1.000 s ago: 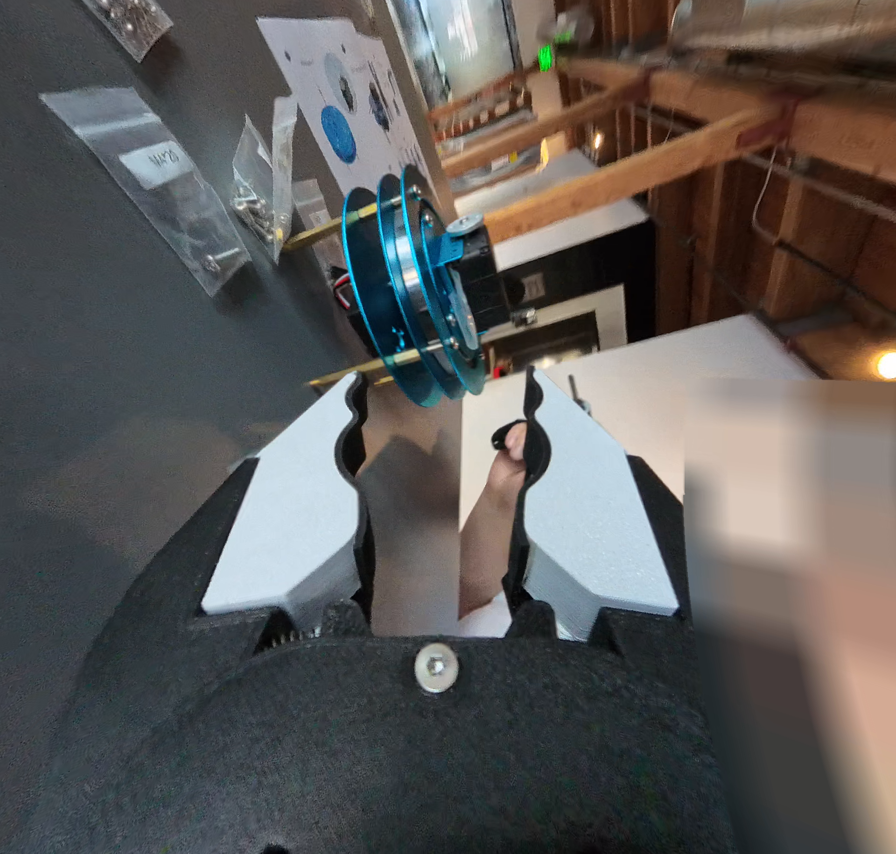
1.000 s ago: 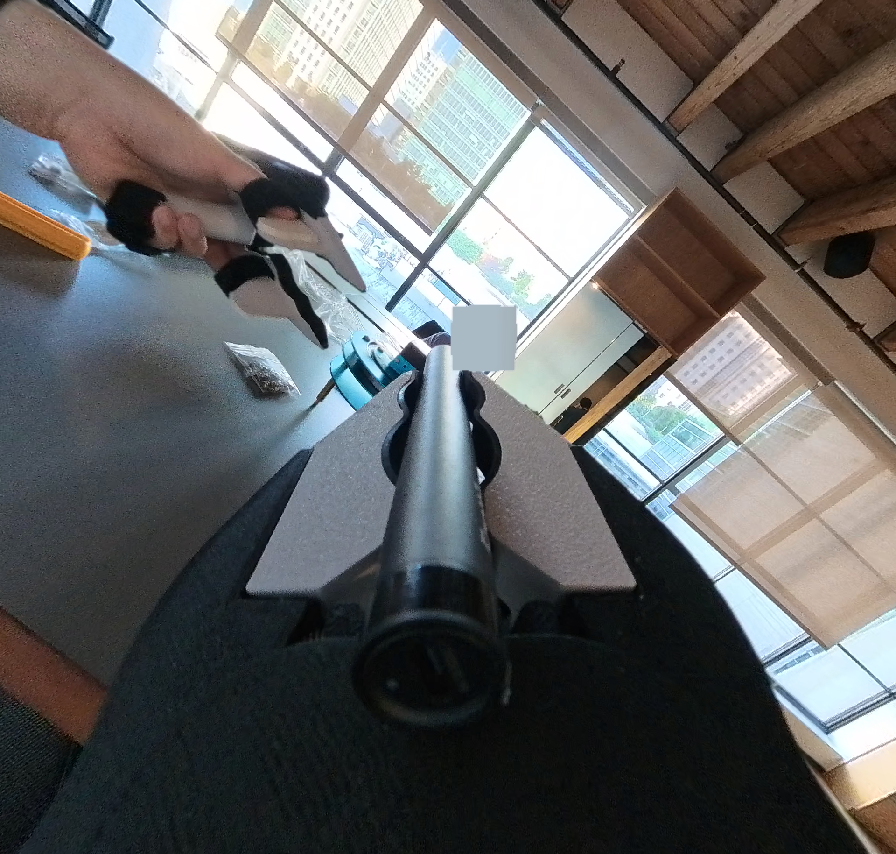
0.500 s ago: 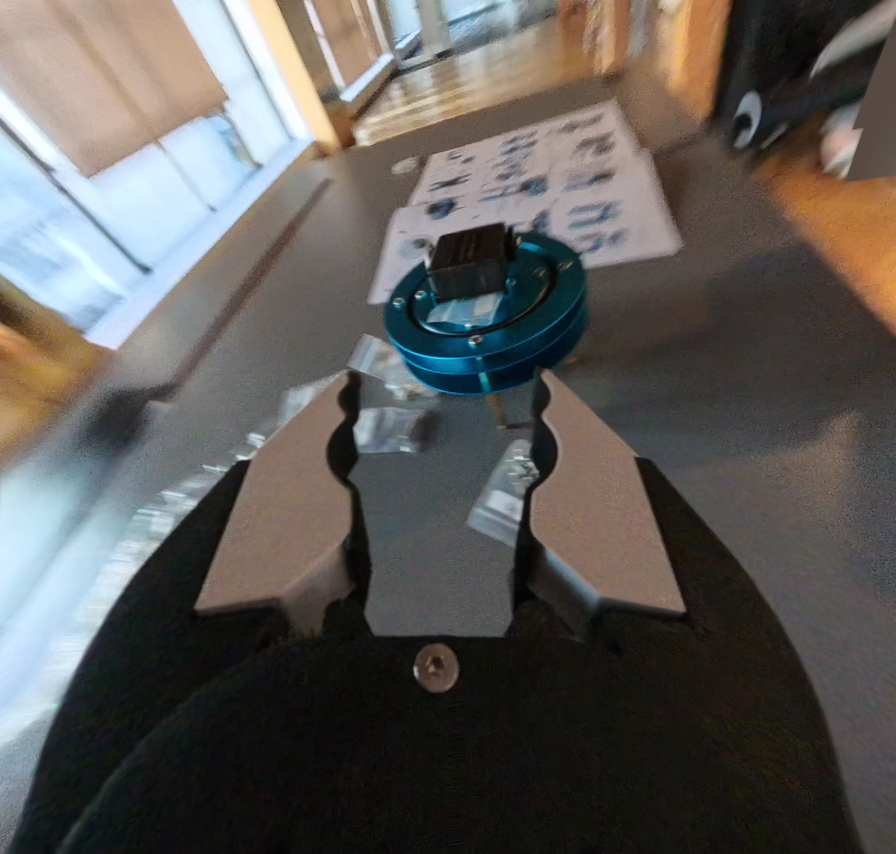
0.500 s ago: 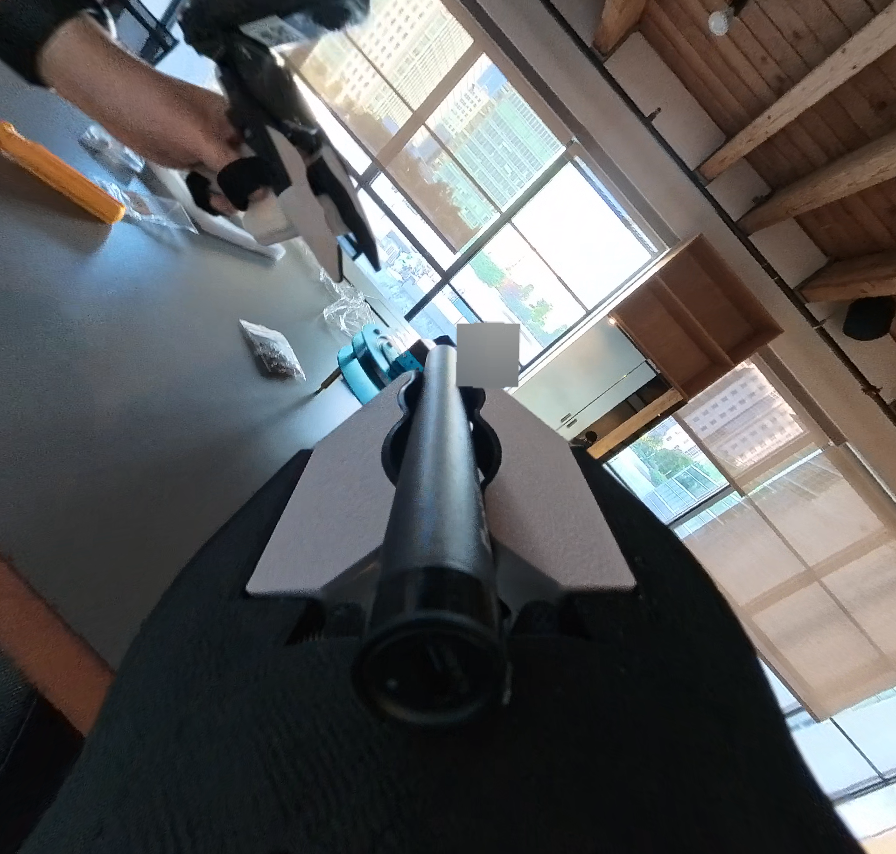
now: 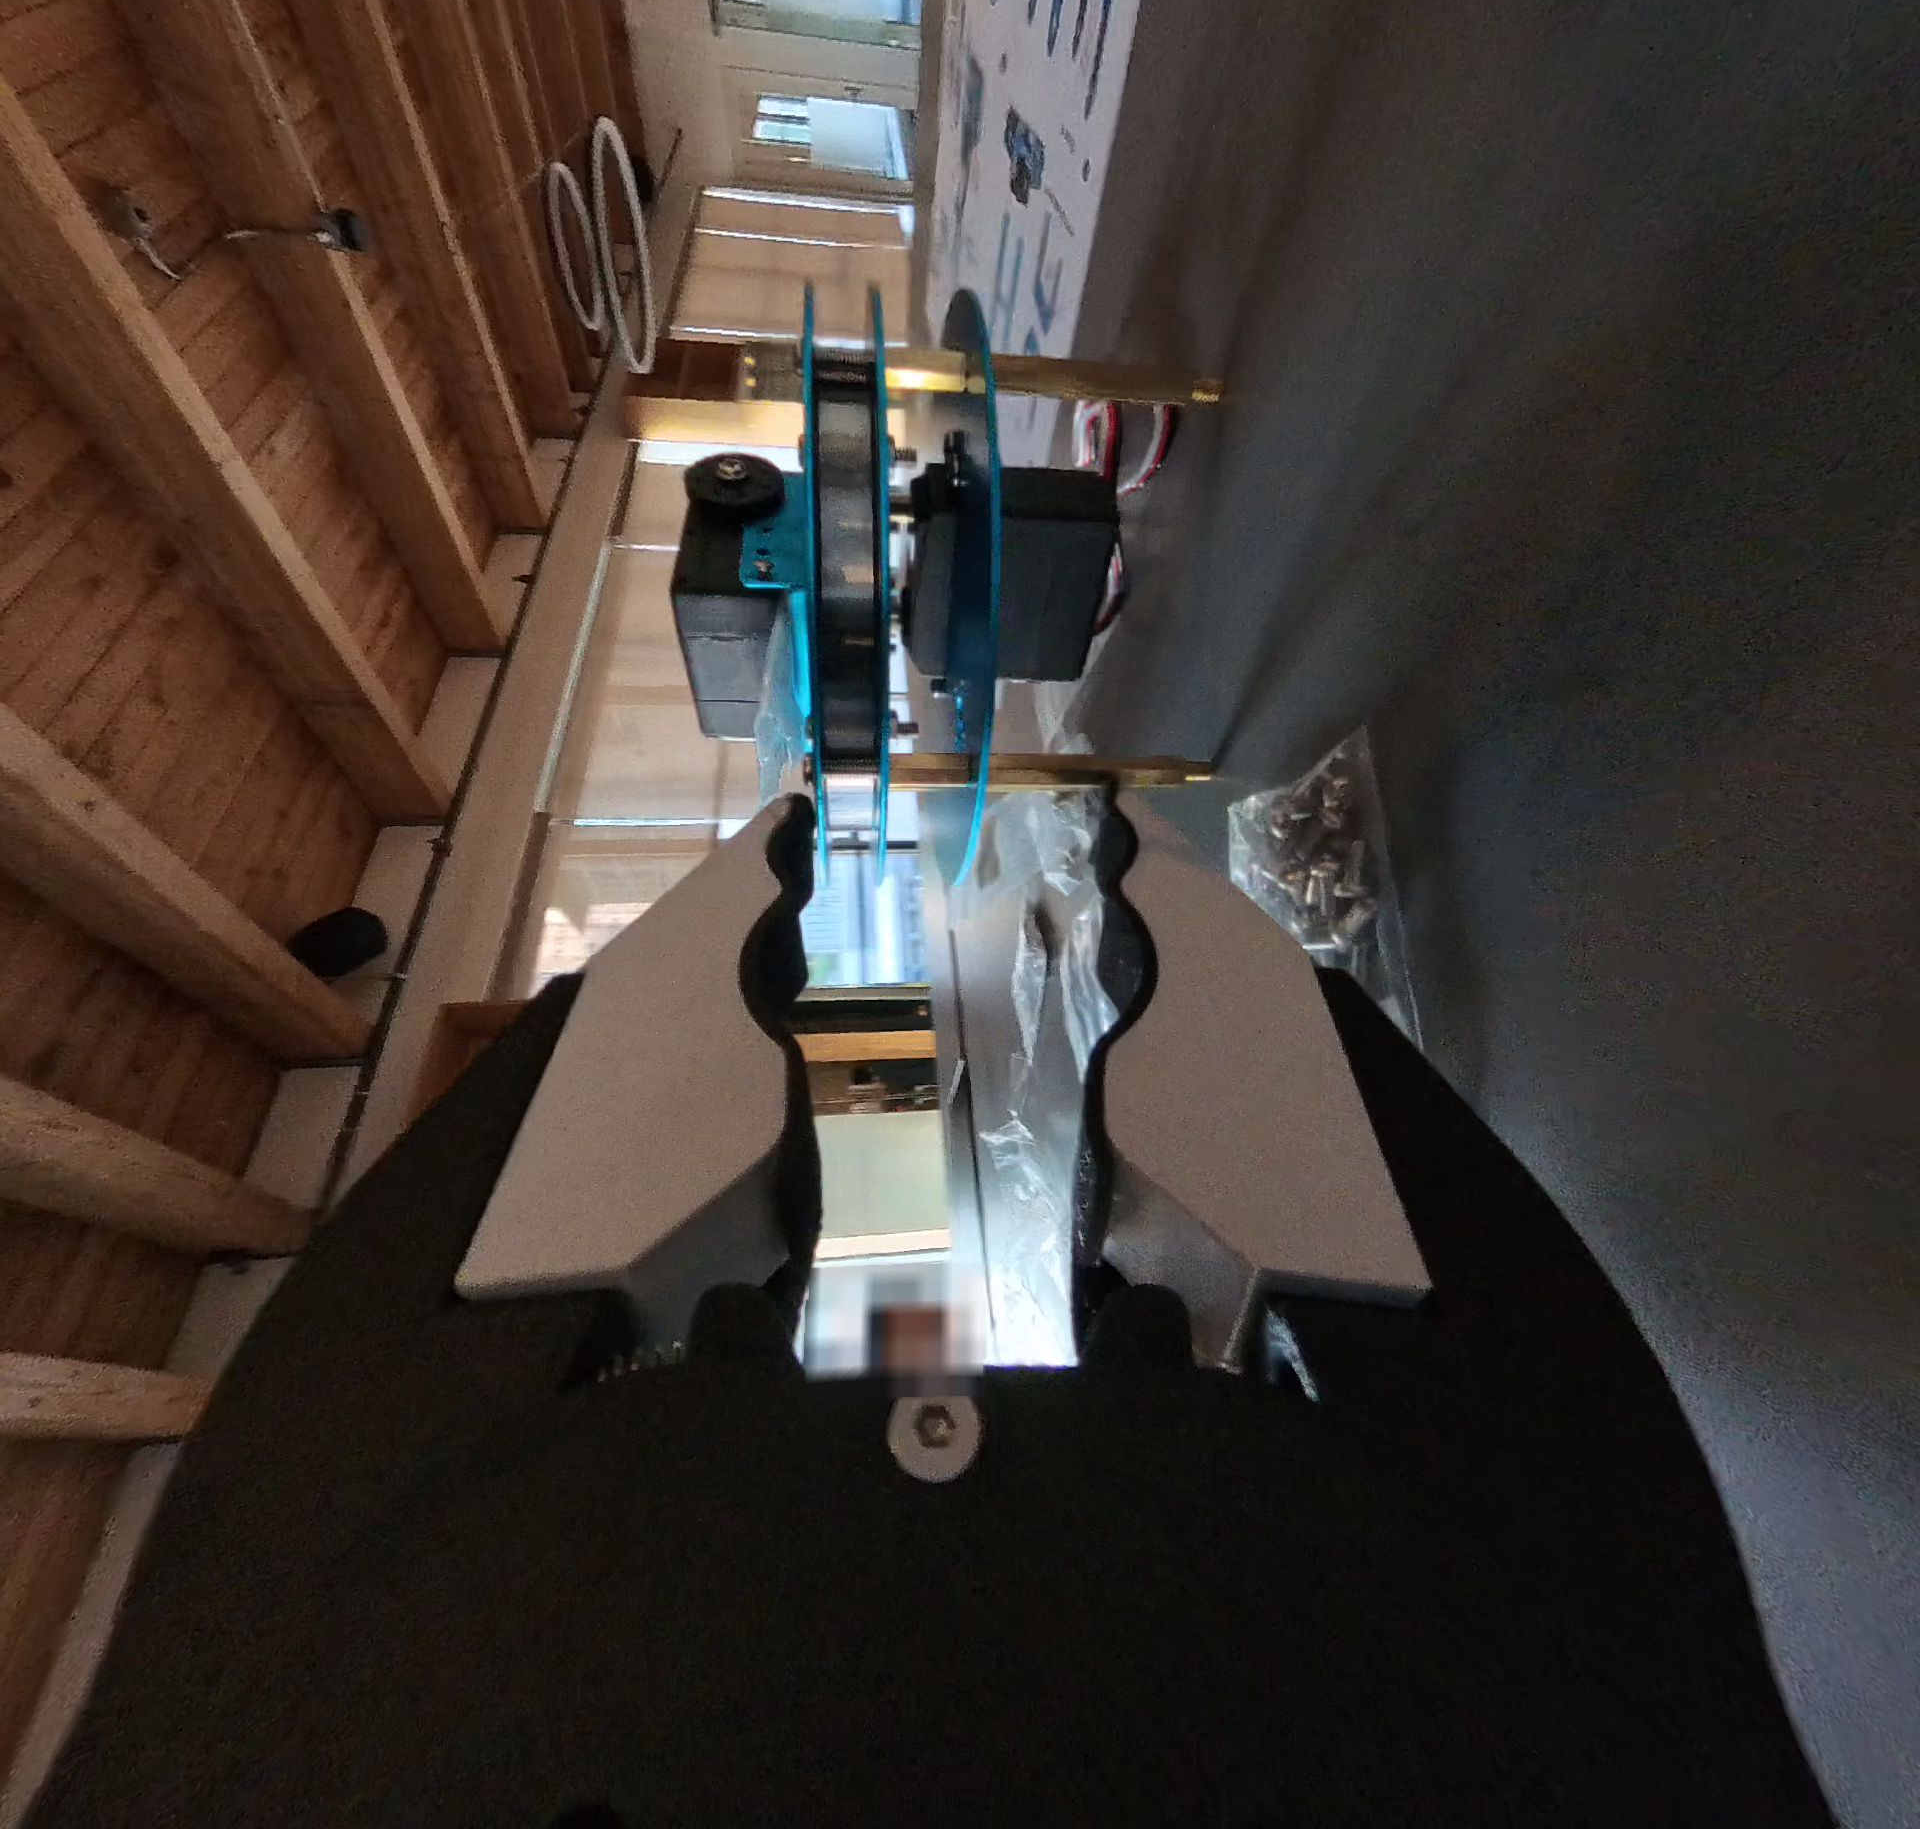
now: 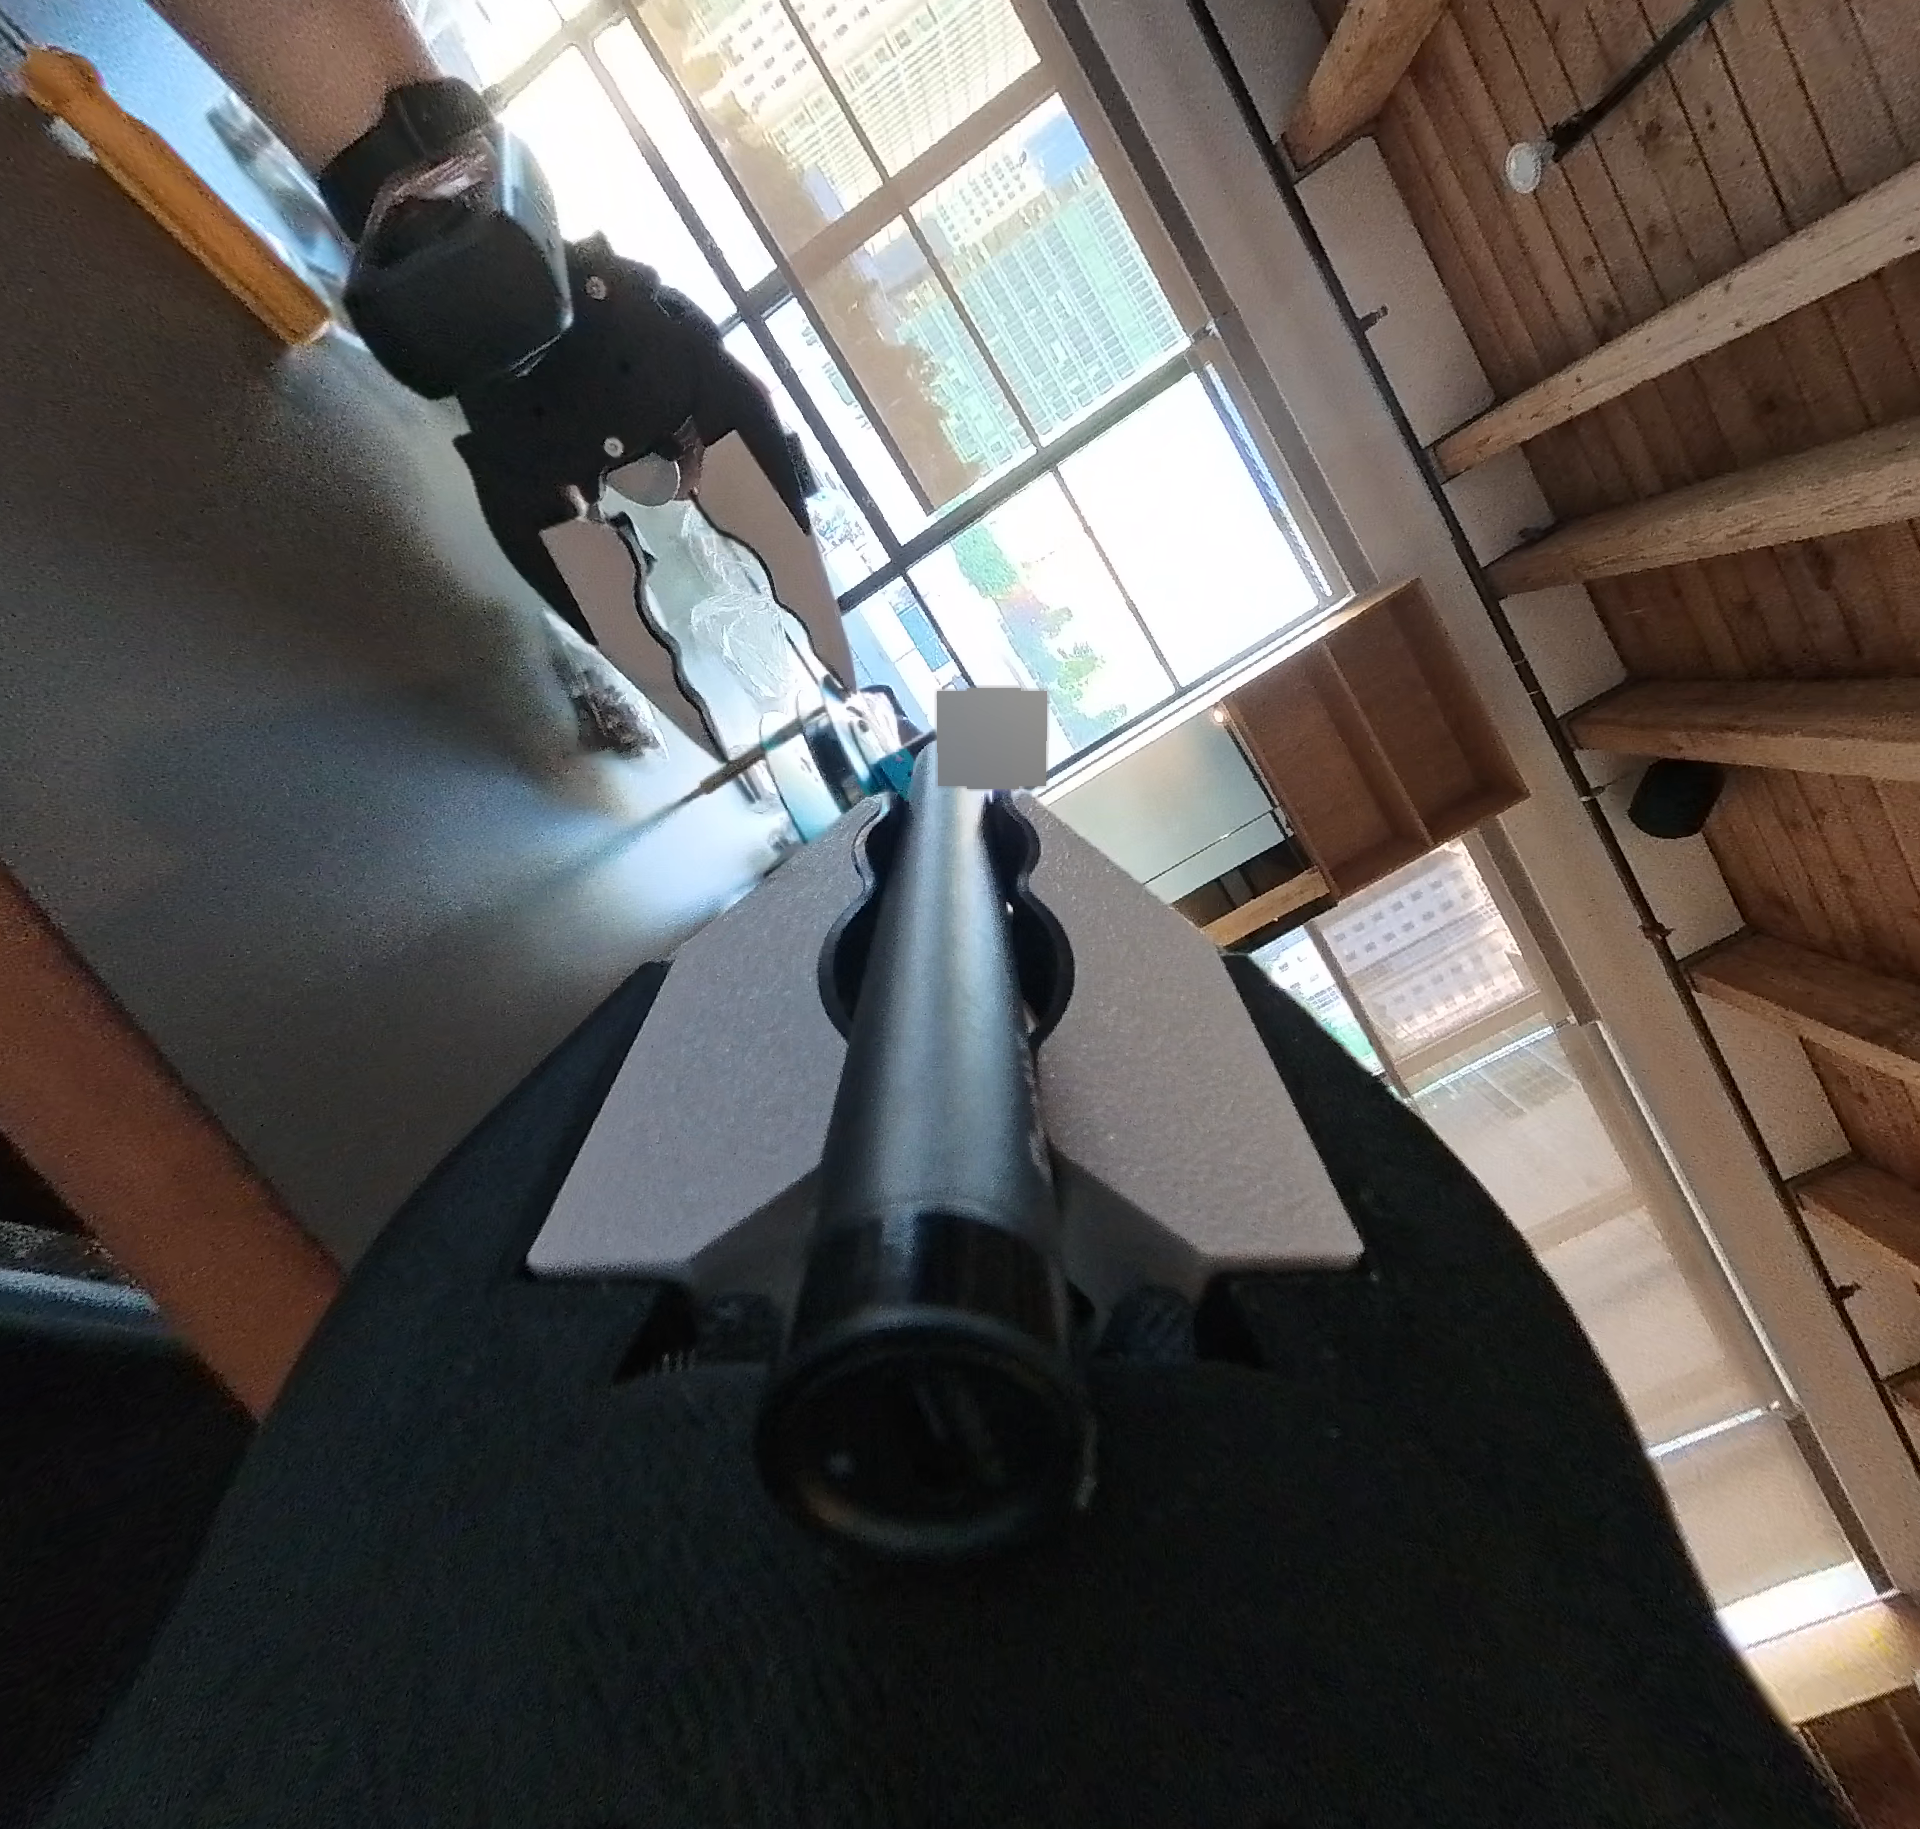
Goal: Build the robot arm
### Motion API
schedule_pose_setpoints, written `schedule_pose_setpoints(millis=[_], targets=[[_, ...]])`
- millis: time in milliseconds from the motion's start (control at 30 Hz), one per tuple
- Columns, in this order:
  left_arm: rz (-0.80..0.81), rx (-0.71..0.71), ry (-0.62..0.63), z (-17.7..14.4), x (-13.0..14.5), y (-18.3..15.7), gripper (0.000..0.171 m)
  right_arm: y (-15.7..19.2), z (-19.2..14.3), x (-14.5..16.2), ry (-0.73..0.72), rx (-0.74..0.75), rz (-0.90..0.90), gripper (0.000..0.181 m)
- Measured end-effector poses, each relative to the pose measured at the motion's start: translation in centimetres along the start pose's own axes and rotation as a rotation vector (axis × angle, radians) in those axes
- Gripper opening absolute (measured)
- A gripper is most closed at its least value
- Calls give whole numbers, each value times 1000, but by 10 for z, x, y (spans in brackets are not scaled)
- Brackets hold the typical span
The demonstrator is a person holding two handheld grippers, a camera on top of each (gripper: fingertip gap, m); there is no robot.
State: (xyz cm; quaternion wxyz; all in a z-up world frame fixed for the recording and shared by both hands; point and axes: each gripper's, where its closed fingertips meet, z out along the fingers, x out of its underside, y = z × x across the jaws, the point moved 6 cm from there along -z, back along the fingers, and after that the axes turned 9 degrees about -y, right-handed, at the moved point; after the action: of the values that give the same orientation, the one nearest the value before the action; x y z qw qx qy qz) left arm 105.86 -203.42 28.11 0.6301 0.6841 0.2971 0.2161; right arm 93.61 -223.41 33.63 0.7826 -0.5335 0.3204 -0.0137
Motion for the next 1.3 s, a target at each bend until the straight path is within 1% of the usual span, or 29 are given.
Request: schedule_pose_setpoints(millis=[67, 167, 233, 300, 333, 400, 500, 600, 700, 767, 867, 967, 1067, 1200, 1300], targets=[[30, -25, 6, 0, -4, -2, 52, 4, 0, 0, 11, -4, -4, 15], [23, -8, -16, -7, -10, -2, 50, 8, 1, 1, 36, -10, -21, 15], [-49, 2, -42, -14, -15, 3, 47, 9, 1, 1, 37, -8, -25, 16], [-134, -6, -45, -13, -19, 8, 54, 10, 2, 3, 39, -10, -9, 16], [-148, -13, -49, -10, -22, 10, 58, 10, 3, 5, 40, -9, -6, 16], [-117, -42, -50, -3, -25, 11, 57, 10, 4, 7, 46, -7, -7, 16], [-77, -65, -53, 5, -30, 6, 46, 10, 4, 8, 40, -5, -8, 16], [38, -88, -12, 13, -30, 1, 39, 10, 3, 9, 37, -7, -6, 15], [82, -118, 8, 16, -29, 1, 36, 10, 4, 10, 31, -14, -4, 15], [69, -124, 16, 16, -28, 3, 32, 11, 5, 11, 23, -16, -2, 15], [41, -111, 37, 17, -29, 4, 32, 14, 9, 14, 16, -25, 8, 15], [-4, -99, 55, 17, -29, 6, 32, 14, 15, 21, 40, -19, 17, 16], [-29, -85, 75, 18, -30, 9, 32, 9, 20, 26, 37, -8, 63, 15], [-106, -68, 91, 21, -31, 15, 33, -5, 29, 31, 22, 8, 122, 15], [-210, -65, 96, 23, -27, 23, 33, -13, 37, 34, 41, -2, 126, 16]])
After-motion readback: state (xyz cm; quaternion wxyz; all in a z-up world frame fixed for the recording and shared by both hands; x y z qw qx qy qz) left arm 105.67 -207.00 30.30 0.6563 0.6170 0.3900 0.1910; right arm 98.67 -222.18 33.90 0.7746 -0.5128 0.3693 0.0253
